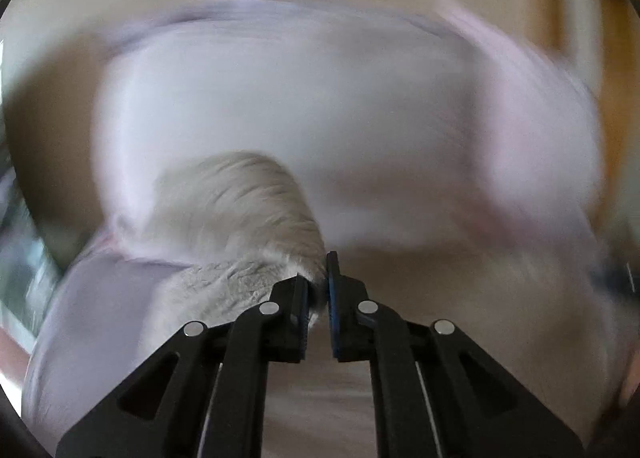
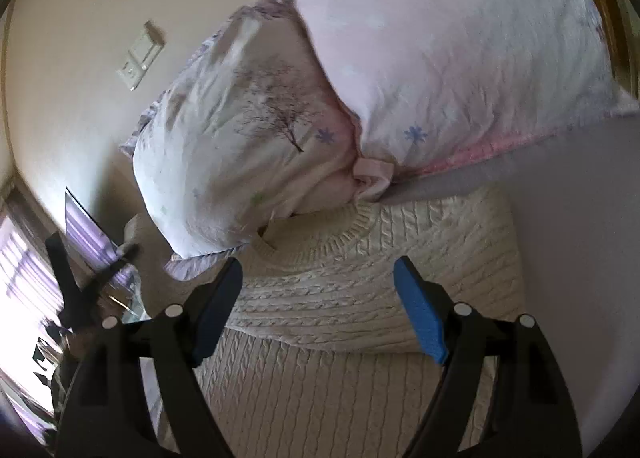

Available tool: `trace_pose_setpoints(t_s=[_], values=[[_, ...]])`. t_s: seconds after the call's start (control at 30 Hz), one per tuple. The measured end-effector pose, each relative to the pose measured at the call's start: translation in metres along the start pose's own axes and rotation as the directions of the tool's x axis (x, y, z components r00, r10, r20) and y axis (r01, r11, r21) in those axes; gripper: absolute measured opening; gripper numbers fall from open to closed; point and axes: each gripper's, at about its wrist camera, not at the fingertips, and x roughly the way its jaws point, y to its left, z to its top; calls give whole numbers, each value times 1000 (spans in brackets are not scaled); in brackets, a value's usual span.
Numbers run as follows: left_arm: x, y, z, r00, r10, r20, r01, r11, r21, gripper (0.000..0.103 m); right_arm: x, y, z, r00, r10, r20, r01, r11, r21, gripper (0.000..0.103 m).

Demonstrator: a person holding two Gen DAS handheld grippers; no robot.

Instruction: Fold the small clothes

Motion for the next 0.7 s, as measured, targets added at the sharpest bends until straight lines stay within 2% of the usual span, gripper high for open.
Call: trace_pose_setpoints(t_s=[0.03,0.07,0.1,0.13,0.2,0.33,0.4,0.47,0.57,0.63,0.67,0.7], values=[[14,-44,-12,996,-67,-57,73,992,103,8,4,-4,0,1000,-2,-12,2,1000,15,78],[25,-71,-23,988,-106,-113,124,979,161,8,8,-10,1,999,-11,-32,12,999,32,78],[31,-88,-33,978,-132,-160,161,969,189,8,11,-14,1,999,-15,-49,17,999,43,78],[33,-94,-42,968,-159,-196,194,965,179,8,14,-20,2,997,-11,-78,15,998,60,77],[22,-74,-49,960,-193,-205,217,971,98,8,16,-27,3,994,3,-109,6,997,81,73],[-17,-14,-59,974,-163,-159,166,986,7,8,34,-40,6,985,-15,-170,36,992,122,62],[-36,14,-71,976,-133,-172,132,991,-21,8,48,-47,7,978,-26,-208,61,985,159,55],[-45,26,-81,974,-121,-192,115,992,-44,8,63,-51,5,966,-49,-254,97,979,181,51],[-61,42,-106,961,-140,-237,119,988,-100,8,78,-48,-5,943,-130,-306,178,975,135,43],[-67,49,-117,955,-150,-257,122,985,-124,8,83,-40,-11,936,-182,-300,210,976,61,16],[-69,51,-121,953,-157,-261,124,983,-136,8,86,-35,-13,939,-158,-306,177,984,36,8],[-70,54,-124,951,-166,-261,130,980,-151,8,83,-33,-11,945,-165,-283,180,983,28,7]])
